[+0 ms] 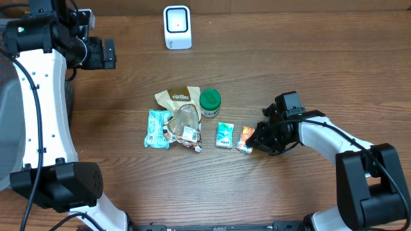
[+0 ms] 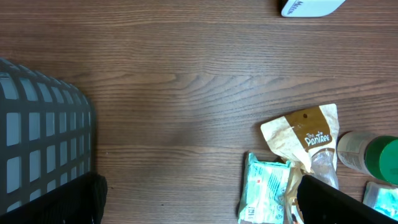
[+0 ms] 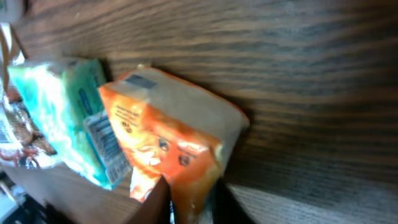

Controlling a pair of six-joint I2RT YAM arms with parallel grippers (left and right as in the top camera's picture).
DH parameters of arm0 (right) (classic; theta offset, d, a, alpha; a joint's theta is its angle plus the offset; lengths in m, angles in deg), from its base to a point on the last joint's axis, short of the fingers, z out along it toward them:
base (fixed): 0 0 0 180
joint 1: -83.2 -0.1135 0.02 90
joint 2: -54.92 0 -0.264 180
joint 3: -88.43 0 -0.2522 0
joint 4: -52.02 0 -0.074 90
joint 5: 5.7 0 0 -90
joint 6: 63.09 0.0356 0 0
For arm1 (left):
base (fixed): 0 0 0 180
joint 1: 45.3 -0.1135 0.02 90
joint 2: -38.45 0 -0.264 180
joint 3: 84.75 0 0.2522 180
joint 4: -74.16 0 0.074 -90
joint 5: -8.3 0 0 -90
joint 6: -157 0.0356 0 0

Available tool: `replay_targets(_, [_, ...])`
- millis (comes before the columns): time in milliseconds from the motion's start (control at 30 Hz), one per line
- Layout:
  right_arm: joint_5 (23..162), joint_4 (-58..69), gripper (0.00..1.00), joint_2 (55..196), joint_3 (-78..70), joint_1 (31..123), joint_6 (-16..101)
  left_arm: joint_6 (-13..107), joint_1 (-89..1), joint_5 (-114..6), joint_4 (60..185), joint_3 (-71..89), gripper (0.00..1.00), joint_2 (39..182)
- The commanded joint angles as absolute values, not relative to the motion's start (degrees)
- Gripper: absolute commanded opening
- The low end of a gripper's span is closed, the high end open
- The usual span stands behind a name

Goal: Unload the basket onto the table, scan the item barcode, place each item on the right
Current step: 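Grasp the orange box with the right gripper and lift it, then carry the orange box to the scanner and hold it before the window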

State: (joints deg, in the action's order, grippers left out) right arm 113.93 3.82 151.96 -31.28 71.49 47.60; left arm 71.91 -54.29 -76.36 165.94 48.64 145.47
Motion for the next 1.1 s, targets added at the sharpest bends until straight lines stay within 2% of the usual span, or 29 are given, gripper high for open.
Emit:
replay_targets(0, [113.5,3.5,0.1,153.0,-30.8,71.6,47.5,73.0,-54.3,-76.6,165.9,49.2,0.99,146.0])
replay_targets(267, [114.0,2.2,0.12,153.0,-30.5,72.6,47.5,73.0,-54.3,-76.6,165.9,49.2,0.99,146.0])
replay_targets(367, [114.0,2.2,0.04,153.0,-30.5,72.6,47.5,73.0,-54.3,-76.6,165.9,49.2,1.0,146.0])
replay_targets(633, [114.5,0.5,0.04,152.0,-29.5,73.1,46.3,73.0,-54.3,-76.6,165.9,49.2,1.0,146.0])
replay_targets(1067, [138.2,-10.1,0.04,138.9,-14.7,74.3,37.4,73.0,-54.3,-76.6,165.9,49.2,1.0,146.0])
